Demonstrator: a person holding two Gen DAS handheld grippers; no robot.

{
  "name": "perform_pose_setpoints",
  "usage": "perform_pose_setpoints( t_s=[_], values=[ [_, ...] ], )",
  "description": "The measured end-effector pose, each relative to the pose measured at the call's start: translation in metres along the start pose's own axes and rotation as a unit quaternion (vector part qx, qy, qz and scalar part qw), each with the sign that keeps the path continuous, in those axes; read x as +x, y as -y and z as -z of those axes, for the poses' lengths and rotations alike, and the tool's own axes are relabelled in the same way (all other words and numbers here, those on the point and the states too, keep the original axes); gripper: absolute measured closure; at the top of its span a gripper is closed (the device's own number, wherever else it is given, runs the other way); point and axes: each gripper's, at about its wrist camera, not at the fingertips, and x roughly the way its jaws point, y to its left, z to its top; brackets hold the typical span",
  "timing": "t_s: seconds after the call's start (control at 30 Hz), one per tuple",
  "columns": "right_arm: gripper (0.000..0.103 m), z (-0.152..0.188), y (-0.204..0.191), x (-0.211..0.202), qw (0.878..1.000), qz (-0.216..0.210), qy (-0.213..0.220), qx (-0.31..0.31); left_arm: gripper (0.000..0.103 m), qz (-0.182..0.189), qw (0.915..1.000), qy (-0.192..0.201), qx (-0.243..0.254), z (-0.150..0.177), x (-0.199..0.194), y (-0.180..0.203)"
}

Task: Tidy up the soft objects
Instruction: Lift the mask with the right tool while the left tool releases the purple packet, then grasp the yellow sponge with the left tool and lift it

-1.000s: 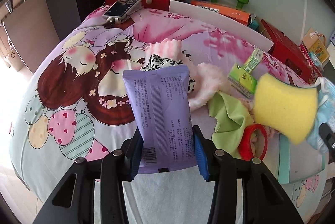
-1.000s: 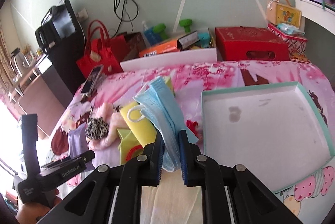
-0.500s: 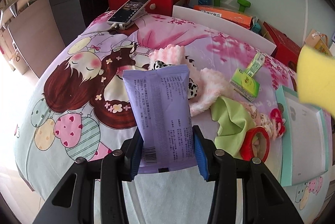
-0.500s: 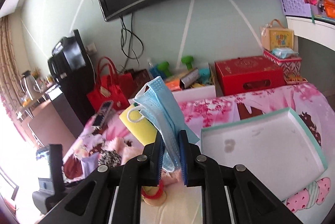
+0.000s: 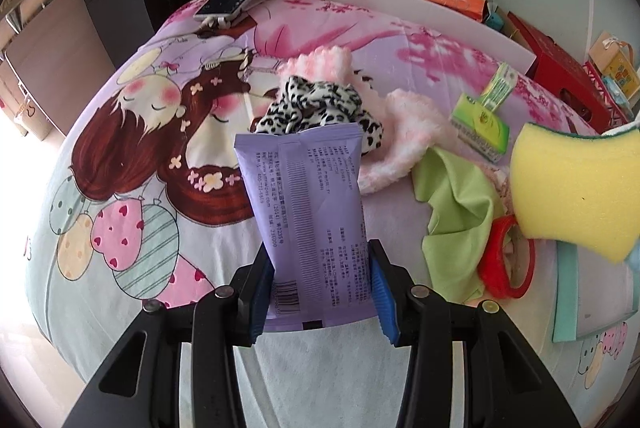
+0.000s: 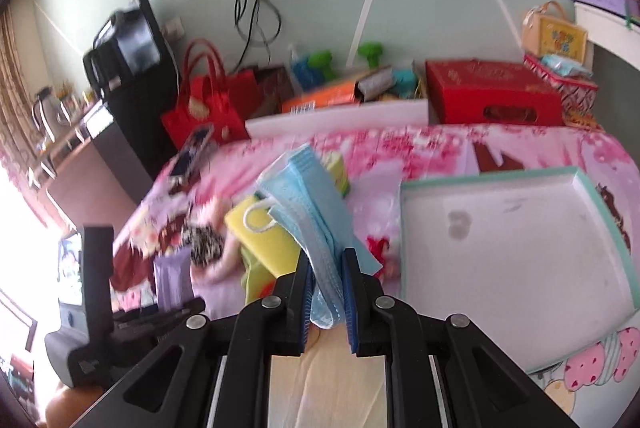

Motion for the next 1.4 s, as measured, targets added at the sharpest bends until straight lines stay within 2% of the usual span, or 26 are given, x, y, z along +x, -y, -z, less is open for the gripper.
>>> perform_pose_setpoints(
  t_s=[0.17, 0.4, 0.53, 0.63, 0.7, 0.77, 1.0, 1.27, 1.4],
  values=[
    [0.088, 0.006, -0.004, 0.011, 0.999, -0.004, -0.028, -0.015, 0.055, -0.003, 0.9999, -0.013, -0.009, 0.001, 0.005, -0.004],
    [0.088, 0.012, -0.015, 0.018, 0.998, -0.023, -0.052, -0.038, 0.045, -0.008, 0.9996, -0.021, -0.016, 0.001, 0.007, -0.008],
    [0.088, 0.015, -0.018, 0.022, 0.996, -0.043, -0.07, -0.037, 0.044, -0.012, 0.9995, -0.007, -0.029, 0.0, 0.001, -0.013],
    [0.088, 0.018, -0.02, 0.025, 0.994, -0.056, -0.083, -0.036, 0.044, -0.008, 0.999, 0.021, -0.04, -0.003, -0.012, -0.016],
    [0.088, 0.02, -0.02, 0.028, 0.993, -0.07, -0.094, -0.028, 0.044, 0.013, 0.9979, 0.041, -0.048, -0.004, -0.021, -0.017],
    [0.088, 0.024, -0.019, 0.033, 0.991, -0.078, -0.11, -0.018, 0.044, 0.049, 0.9956, 0.053, -0.059, -0.004, -0.028, -0.017],
    [0.088, 0.036, -0.015, 0.052, 0.986, -0.061, -0.157, -0.005, 0.044, 0.138, 0.9868, 0.055, -0.066, -0.007, -0.033, -0.005],
    [0.088, 0.037, -0.015, 0.055, 0.985, -0.049, -0.163, -0.013, 0.044, 0.213, 0.974, 0.068, -0.035, -0.005, -0.051, 0.017],
    [0.088, 0.037, -0.016, 0.055, 0.985, -0.048, -0.165, -0.014, 0.044, 0.24, 0.9677, 0.078, -0.003, -0.004, -0.061, 0.032]
  ],
)
